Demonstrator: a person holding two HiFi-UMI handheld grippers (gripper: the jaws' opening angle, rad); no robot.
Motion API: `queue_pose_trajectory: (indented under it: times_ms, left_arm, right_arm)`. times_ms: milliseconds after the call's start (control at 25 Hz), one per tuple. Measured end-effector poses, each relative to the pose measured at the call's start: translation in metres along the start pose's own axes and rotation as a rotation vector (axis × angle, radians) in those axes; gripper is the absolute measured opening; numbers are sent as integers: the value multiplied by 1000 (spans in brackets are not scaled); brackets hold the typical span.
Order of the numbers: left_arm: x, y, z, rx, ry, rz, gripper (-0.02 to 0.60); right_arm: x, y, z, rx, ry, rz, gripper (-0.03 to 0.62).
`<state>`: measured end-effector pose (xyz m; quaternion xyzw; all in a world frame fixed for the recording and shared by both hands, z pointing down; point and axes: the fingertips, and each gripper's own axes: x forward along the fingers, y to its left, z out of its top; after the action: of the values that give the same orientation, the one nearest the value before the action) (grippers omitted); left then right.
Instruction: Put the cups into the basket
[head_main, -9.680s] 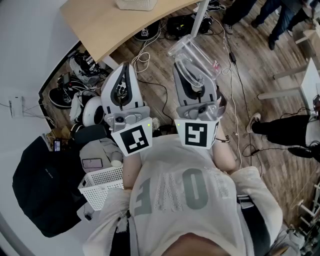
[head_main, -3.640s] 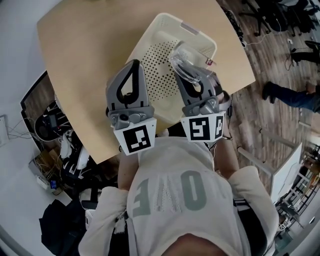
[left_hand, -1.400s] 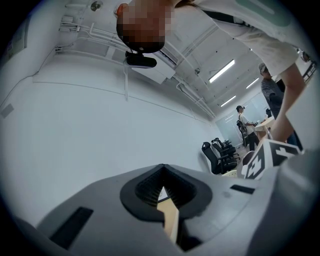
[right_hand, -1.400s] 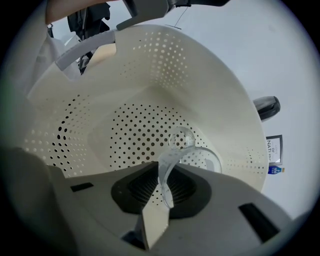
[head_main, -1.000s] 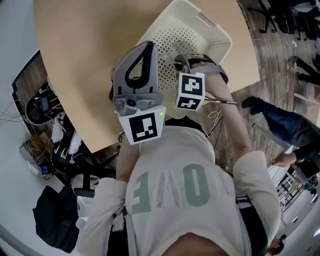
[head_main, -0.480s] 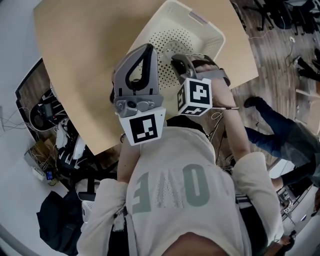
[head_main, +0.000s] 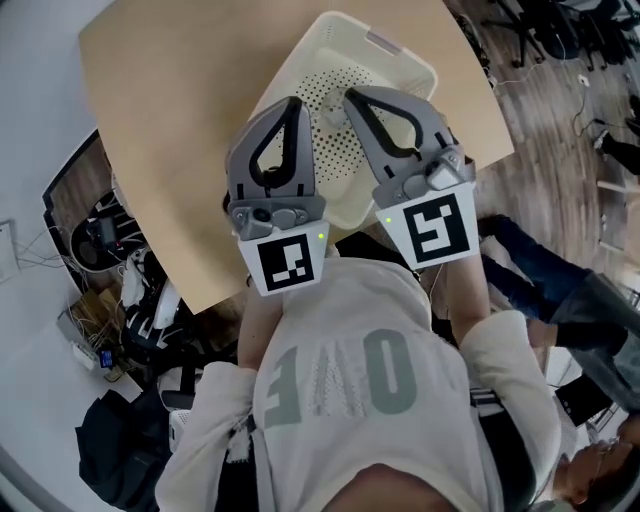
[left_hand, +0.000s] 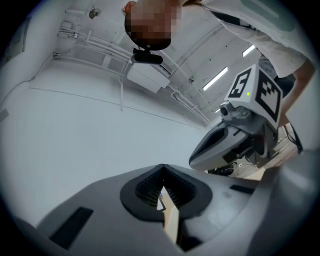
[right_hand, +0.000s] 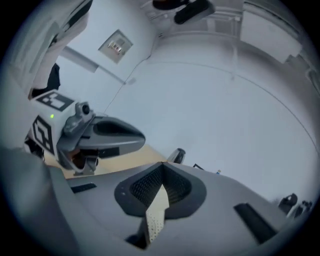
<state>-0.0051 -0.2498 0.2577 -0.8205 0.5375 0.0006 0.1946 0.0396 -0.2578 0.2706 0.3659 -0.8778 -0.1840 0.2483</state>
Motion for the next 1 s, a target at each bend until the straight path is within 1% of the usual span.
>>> queue_pose_trajectory:
  times_ms: [40, 80, 160, 240, 280, 360, 600, 1000]
  left_arm:
    - [0, 0, 3, 3, -1, 0, 5]
    - [-1, -1, 5, 7, -2, 2, 5]
    - [-4, 0, 8, 6, -4, 6, 5]
    - [-7, 1, 12, 4, -7, 9, 5]
    - [-8, 2, 13, 5, -9, 10, 5]
    - [-9, 4, 16, 4, -14, 13, 5]
    - [-7, 3, 23, -15, -28, 15, 5]
    - [-2, -3, 24, -17, -32, -6, 5]
  right_arm:
    - [-7, -9, 5, 96, -52, -50, -2]
    - [-14, -19, 8, 218, -109, -102, -2]
    - [-27, -35, 5, 447, -207, -174, -2]
    - [-38, -42, -4, 610, -260, -207, -2]
    - [-41, -43, -8, 655, -270, -218, -2]
    - [-47, -40, -13, 666, -272, -248, -2]
    - [-59, -31, -14, 612, -264, -309, -2]
    - [-62, -37, -17, 609, -260, -332, -2]
